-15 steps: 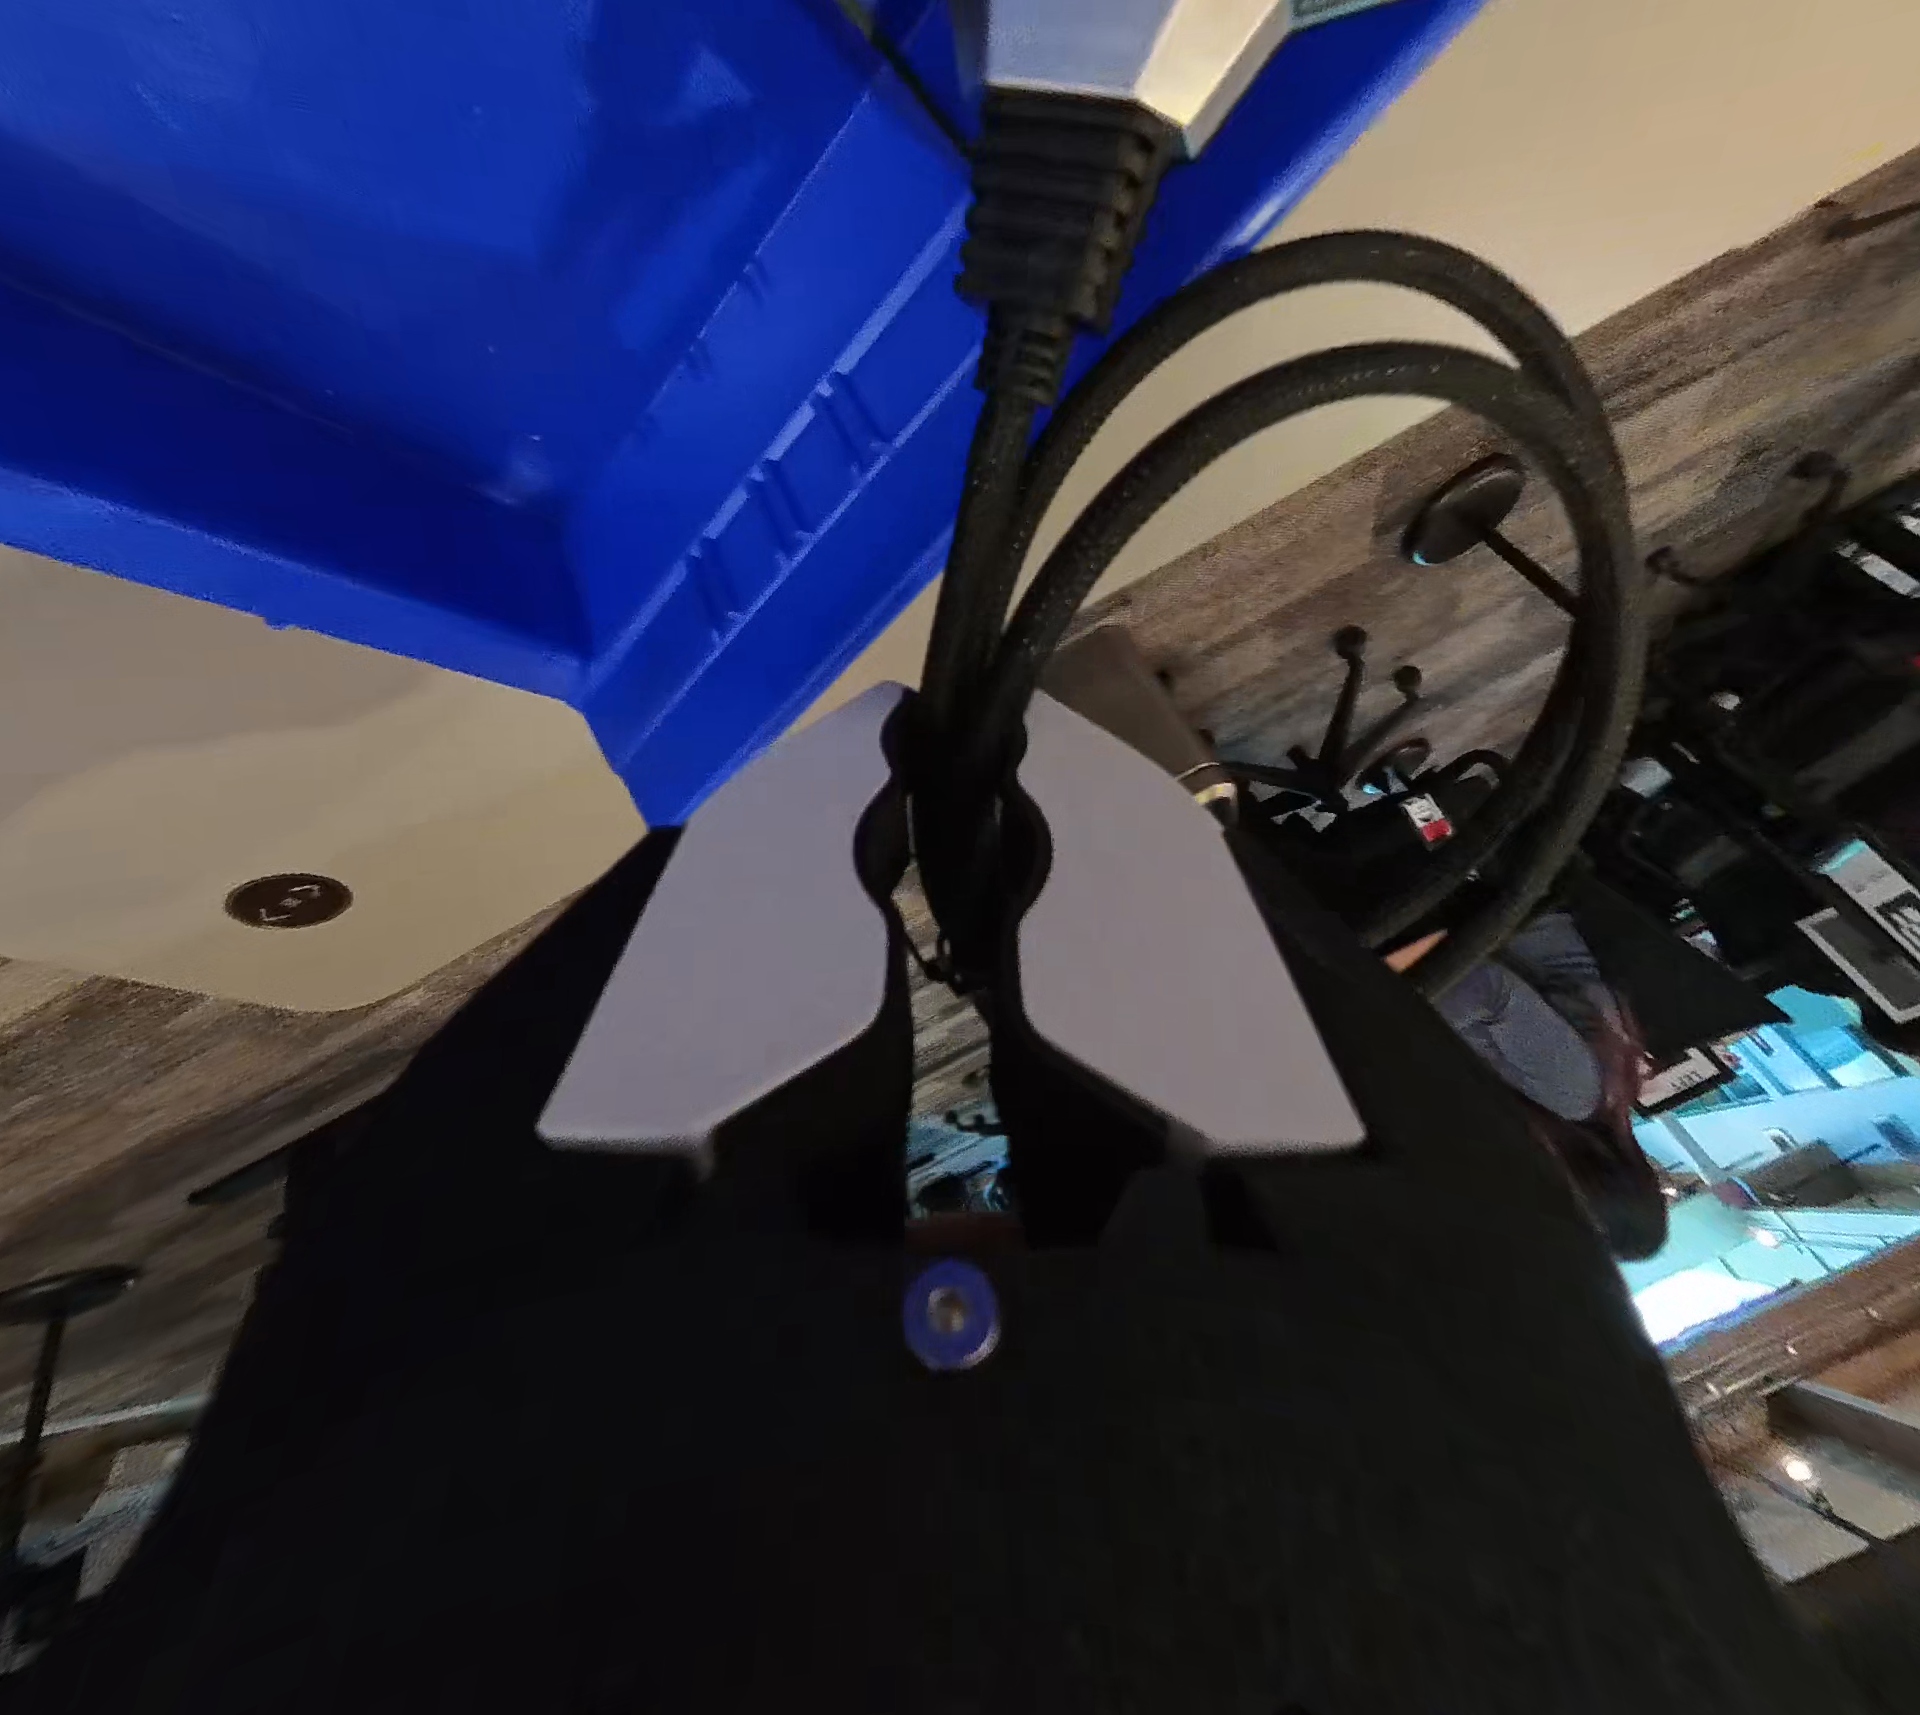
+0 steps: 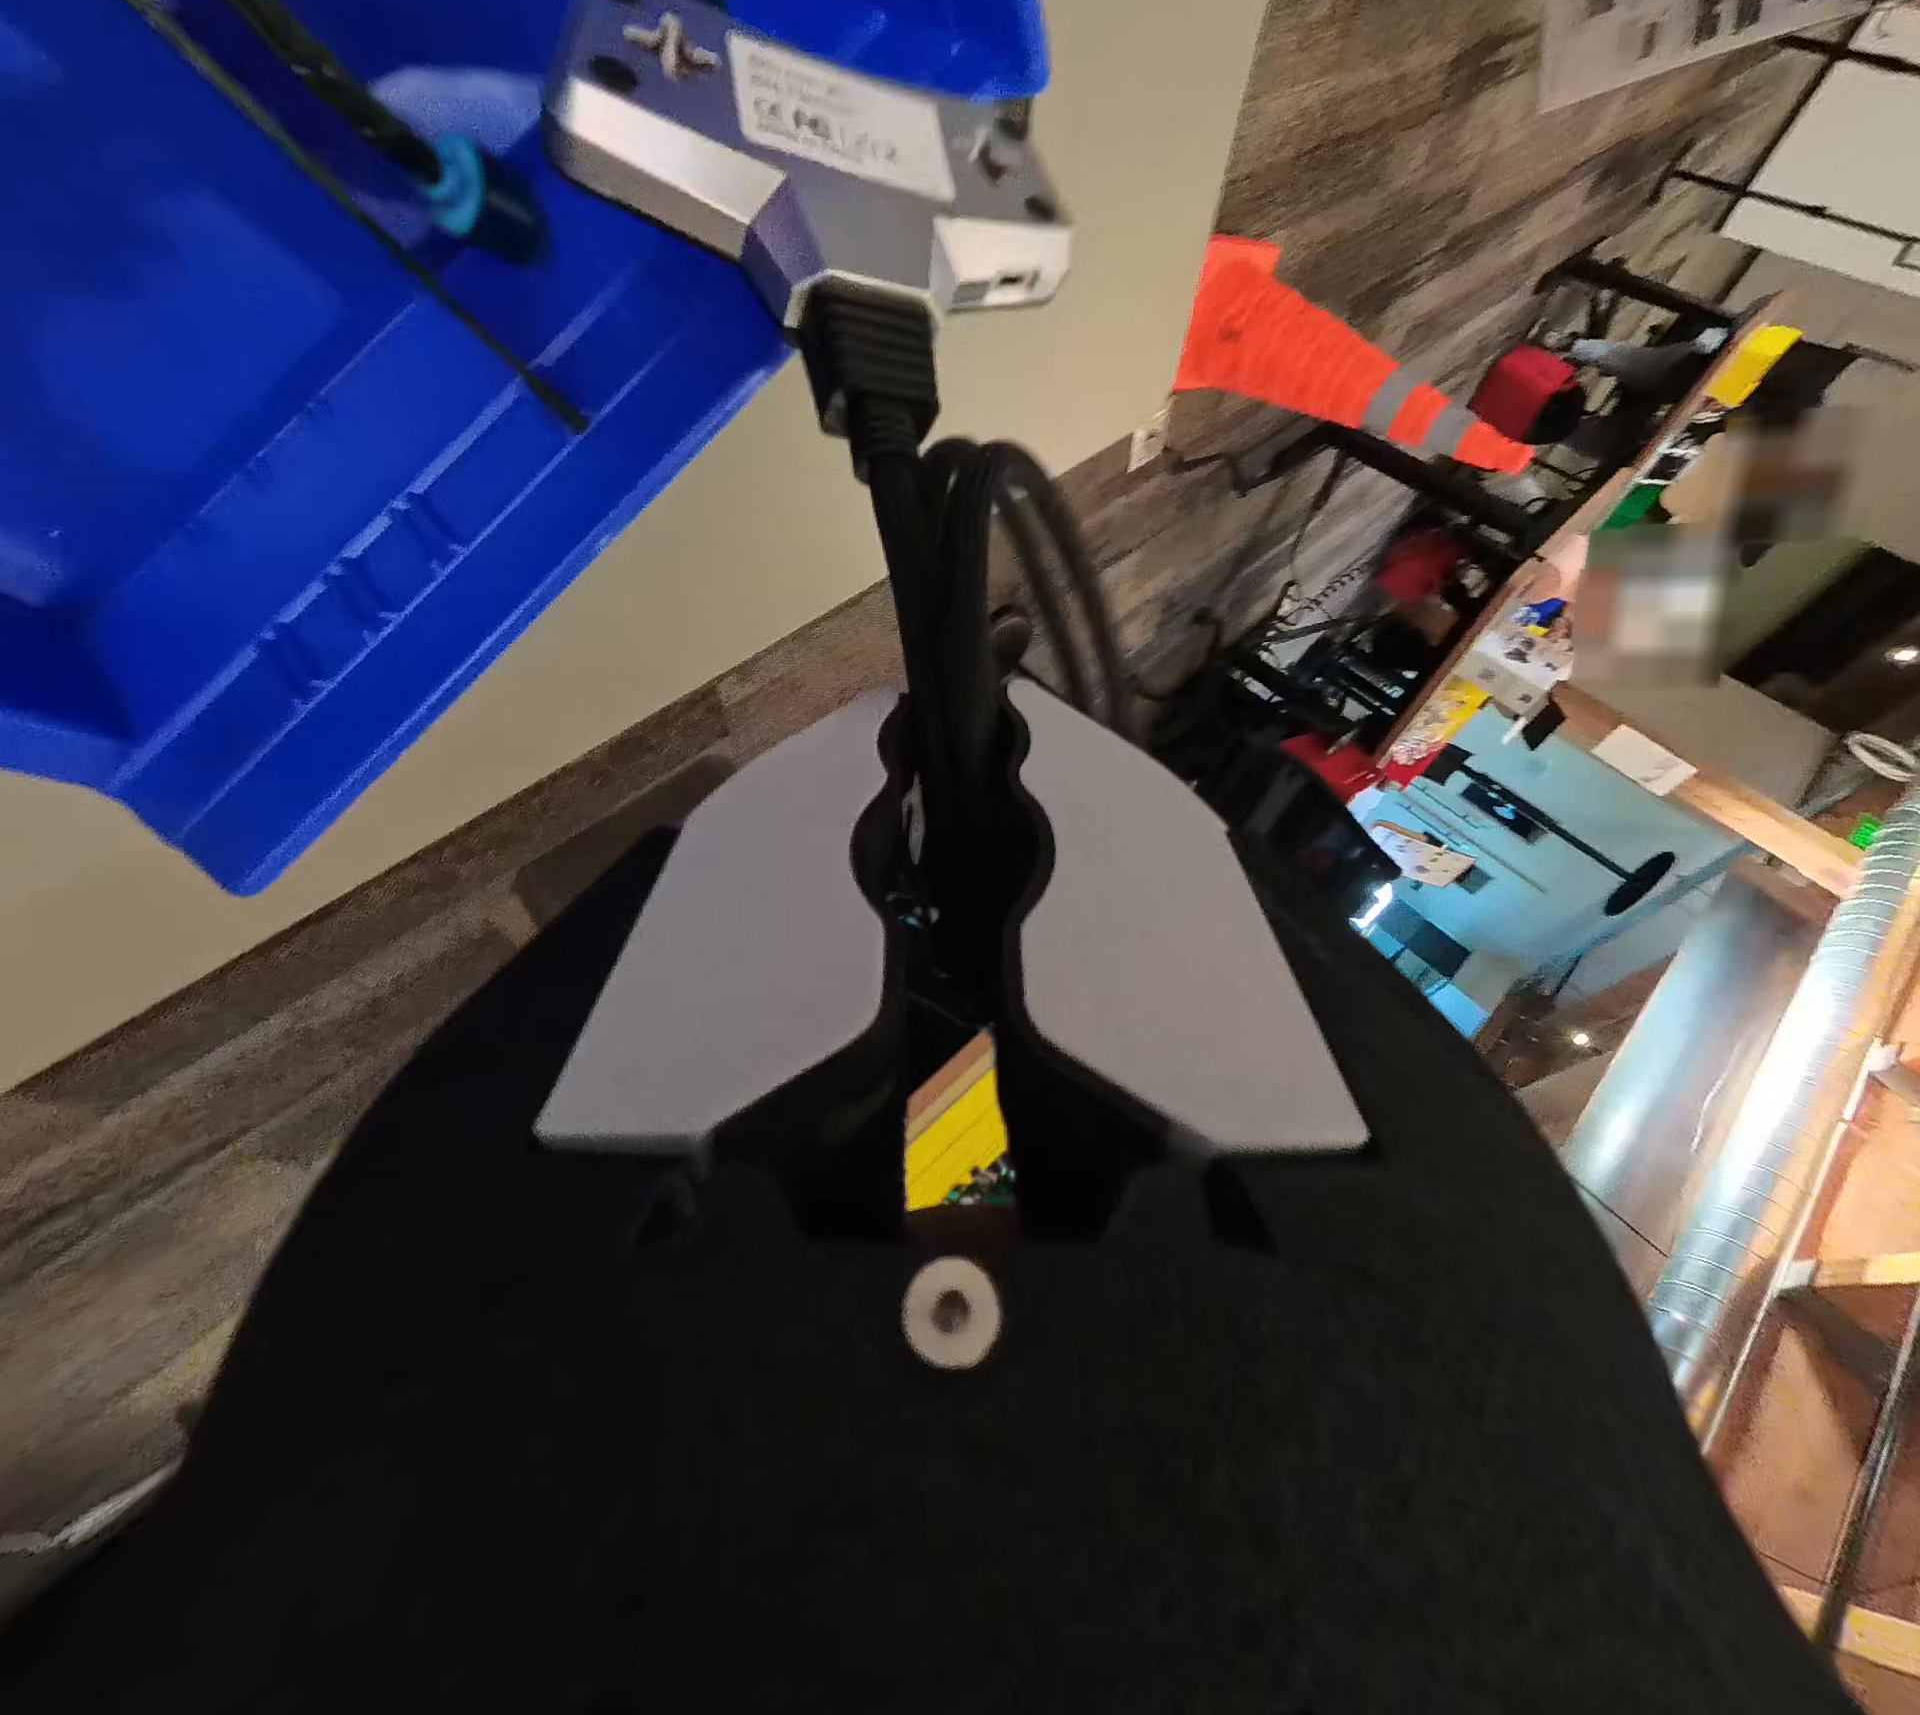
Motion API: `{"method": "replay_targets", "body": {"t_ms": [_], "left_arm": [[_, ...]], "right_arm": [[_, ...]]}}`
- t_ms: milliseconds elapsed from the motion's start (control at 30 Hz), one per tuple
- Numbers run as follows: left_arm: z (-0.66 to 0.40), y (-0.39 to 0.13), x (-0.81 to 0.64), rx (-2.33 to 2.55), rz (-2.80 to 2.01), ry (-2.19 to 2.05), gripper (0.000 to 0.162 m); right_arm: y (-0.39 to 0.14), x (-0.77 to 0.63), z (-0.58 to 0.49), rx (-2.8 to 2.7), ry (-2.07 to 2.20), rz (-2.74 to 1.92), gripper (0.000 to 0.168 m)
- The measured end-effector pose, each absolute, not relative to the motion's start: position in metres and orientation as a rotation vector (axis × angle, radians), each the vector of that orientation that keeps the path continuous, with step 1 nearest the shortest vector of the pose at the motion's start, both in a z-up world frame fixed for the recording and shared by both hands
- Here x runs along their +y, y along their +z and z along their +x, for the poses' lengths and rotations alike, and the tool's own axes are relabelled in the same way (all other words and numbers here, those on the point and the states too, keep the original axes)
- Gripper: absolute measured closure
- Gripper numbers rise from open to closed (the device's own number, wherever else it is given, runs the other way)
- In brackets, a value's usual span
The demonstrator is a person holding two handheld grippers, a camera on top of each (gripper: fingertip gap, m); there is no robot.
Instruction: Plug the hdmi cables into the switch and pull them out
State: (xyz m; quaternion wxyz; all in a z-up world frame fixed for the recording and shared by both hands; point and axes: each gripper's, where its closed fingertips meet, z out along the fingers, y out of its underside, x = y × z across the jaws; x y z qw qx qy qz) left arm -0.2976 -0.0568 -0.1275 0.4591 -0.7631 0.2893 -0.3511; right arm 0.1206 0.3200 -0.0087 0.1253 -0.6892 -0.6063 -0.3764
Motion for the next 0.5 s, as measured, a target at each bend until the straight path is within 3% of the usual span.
{"method": "replay_targets", "body": {"t_ms": [267, 500], "left_arm": [[-0.294, -0.128, -0.06, 0.708, -1.879, -0.908, 0.133], [-0.299, -0.13, -0.057, 0.686, -1.89, -0.905, 0.133]], "right_arm": [[-0.077, 0.319, 0.171, -1.833, -1.187, -2.239, 0.145], [-0.085, 0.329, 0.193, -1.438, -0.882, -2.358, 0.139]]}}
